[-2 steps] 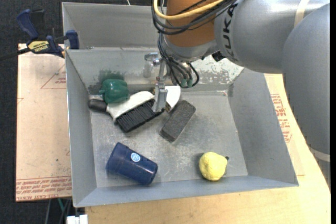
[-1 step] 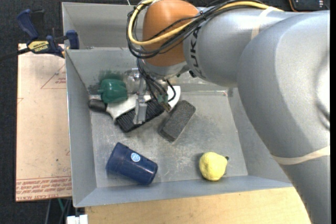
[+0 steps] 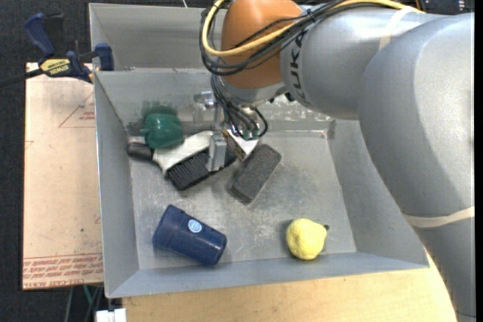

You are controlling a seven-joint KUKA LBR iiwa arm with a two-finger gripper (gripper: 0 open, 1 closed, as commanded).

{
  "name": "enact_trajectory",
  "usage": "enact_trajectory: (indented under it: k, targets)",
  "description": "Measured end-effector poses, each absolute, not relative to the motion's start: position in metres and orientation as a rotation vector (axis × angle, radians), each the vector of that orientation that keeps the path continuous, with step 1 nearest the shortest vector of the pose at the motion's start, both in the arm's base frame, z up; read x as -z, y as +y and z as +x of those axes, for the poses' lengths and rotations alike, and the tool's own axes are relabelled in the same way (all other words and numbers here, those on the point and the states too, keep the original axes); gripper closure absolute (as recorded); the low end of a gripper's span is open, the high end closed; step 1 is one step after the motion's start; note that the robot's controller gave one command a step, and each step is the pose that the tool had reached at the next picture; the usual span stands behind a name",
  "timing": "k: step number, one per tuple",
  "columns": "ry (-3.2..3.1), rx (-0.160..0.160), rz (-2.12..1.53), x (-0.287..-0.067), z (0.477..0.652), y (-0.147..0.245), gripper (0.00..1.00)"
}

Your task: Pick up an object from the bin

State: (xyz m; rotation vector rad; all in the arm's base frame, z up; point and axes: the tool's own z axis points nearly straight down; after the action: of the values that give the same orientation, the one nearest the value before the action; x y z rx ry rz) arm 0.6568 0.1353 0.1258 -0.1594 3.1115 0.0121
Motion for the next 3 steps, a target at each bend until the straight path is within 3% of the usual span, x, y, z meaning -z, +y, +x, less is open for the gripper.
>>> enact_trajectory:
  k: [1, 2, 3]
  targets:
    - [3.116, -0.019, -0.258, -0.084, 0.653, 0.188, 0.0]
    - [3.072, -0.012, -0.463, -0.073, 0.656, 0.164, 1.0]
    - [3.072, -0.013, -0.462, -0.073, 0.656, 0.164, 1.0]
